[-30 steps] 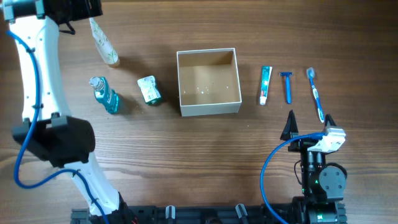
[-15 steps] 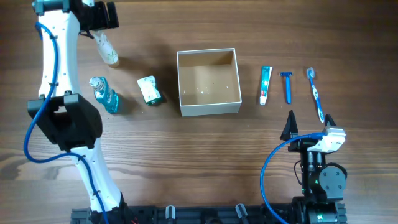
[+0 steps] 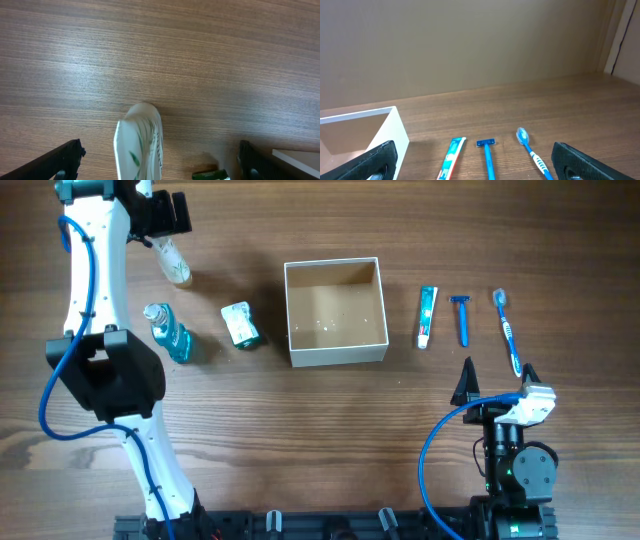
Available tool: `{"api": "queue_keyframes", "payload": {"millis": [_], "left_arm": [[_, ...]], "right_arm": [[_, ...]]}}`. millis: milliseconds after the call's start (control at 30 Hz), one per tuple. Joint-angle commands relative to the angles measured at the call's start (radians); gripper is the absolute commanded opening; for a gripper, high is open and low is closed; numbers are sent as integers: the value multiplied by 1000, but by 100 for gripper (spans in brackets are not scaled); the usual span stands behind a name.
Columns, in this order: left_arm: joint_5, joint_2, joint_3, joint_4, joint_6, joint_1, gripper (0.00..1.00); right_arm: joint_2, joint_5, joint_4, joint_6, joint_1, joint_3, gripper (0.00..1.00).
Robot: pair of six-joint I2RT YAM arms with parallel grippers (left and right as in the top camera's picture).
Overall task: Pack container
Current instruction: 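Reach the left gripper to the white shampoo tube and grasp it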
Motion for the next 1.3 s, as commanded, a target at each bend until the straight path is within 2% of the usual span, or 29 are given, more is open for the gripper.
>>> {"api": "queue_keyframes", "payload": {"millis": [0,233,267,367,600,633,733,900,1100,1267], "left_arm": [[-6,36,13,-4,-14,6,100],[-6,38,13,-16,-14,7,98],[-6,38,13,-16,-14,7,94],[-6,38,13,-16,-14,7,71],[-6,38,13,-24,-14,7,25],[-6,38,13,-27,-14,7,22],[-6,38,13,-31,-14,7,18],[-6,38,13,-31,-14,7,4],[18,21,13,-22,-19,6,4],[77,-51,39,0,-67,6,4]], "right_arm": [[-3,-8,3,-3,-5,-1,100],[-3,-8,3,-3,-5,-1,100],[-3,-8,3,-3,-5,-1,100],[-3,-8,3,-3,-5,-1,100],[-3,-8,3,-3,-5,-1,100],[-3,-8,3,-3,-5,-1,100],[-3,-8,3,-3,-5,-1,100],[-3,-8,3,-3,-5,-1,100],[-3,-8,3,-3,-5,-1,100],[-3,-8,3,-3,-5,-1,100]]}}
